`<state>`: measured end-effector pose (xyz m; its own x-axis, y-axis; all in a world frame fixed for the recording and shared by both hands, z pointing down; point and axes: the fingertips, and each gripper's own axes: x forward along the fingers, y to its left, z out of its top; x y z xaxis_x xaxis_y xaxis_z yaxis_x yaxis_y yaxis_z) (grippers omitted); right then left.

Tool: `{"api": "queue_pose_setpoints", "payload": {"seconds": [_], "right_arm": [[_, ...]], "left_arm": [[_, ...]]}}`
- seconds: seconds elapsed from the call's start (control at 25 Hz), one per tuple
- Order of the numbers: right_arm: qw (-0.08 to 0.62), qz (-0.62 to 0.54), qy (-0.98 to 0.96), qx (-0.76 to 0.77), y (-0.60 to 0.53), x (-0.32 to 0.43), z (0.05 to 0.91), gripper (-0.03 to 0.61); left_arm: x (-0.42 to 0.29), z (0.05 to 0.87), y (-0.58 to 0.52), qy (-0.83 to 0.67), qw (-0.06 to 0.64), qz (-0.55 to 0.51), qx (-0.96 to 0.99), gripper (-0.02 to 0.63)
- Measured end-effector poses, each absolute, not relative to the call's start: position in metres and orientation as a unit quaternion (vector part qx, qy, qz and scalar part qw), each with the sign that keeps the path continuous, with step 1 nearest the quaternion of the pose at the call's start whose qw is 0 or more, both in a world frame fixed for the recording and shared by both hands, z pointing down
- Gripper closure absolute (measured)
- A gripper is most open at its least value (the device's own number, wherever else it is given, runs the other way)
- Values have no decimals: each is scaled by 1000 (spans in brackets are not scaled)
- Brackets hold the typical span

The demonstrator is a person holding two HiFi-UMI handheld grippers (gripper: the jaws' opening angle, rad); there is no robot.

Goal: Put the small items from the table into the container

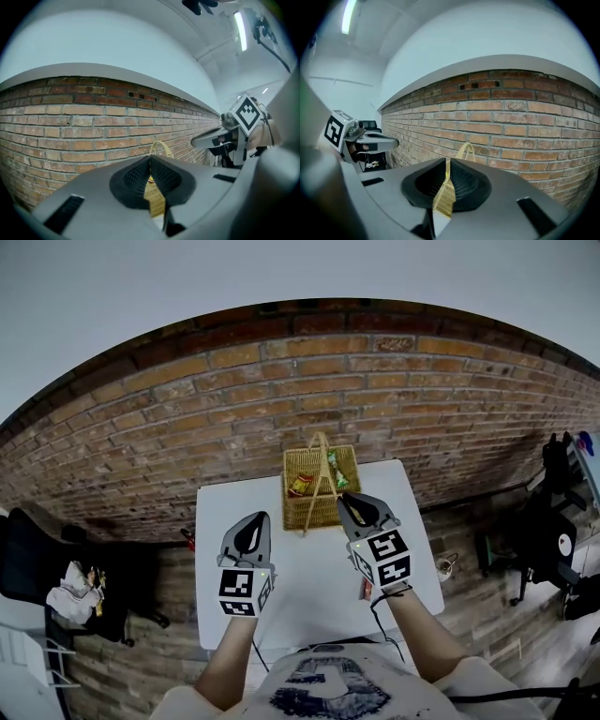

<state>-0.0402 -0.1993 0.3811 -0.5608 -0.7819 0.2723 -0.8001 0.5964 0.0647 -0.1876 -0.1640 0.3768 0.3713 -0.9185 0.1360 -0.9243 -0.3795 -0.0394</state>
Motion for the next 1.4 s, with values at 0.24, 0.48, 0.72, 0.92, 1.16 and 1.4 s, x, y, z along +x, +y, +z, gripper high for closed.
{"api": "queue_pose_setpoints", "payload": {"seconds": [0.24,0.48,0.72,0.92,1.16,1.4], "right_arm": [[117,40,-876,466,-152,-55,383,549],[98,41,-869,484,-109,-65,382,557],[92,43,-861,498,-78,-65,381,558],[90,41,-859,502,-63,-69,379,558],[92,38,-859,502,-55,-70,377,558],[92,38,-862,498,-52,-73,377,557]], "left_arm": [[-210,370,-120,-551,12,63,832,566],[-229,373,-79,-548,13,60,834,566],[-238,376,-50,-549,13,56,834,566],[-243,379,-33,-551,8,59,833,566],[-242,377,-25,-549,13,51,834,566],[-242,377,-23,-550,14,54,833,567]]}}
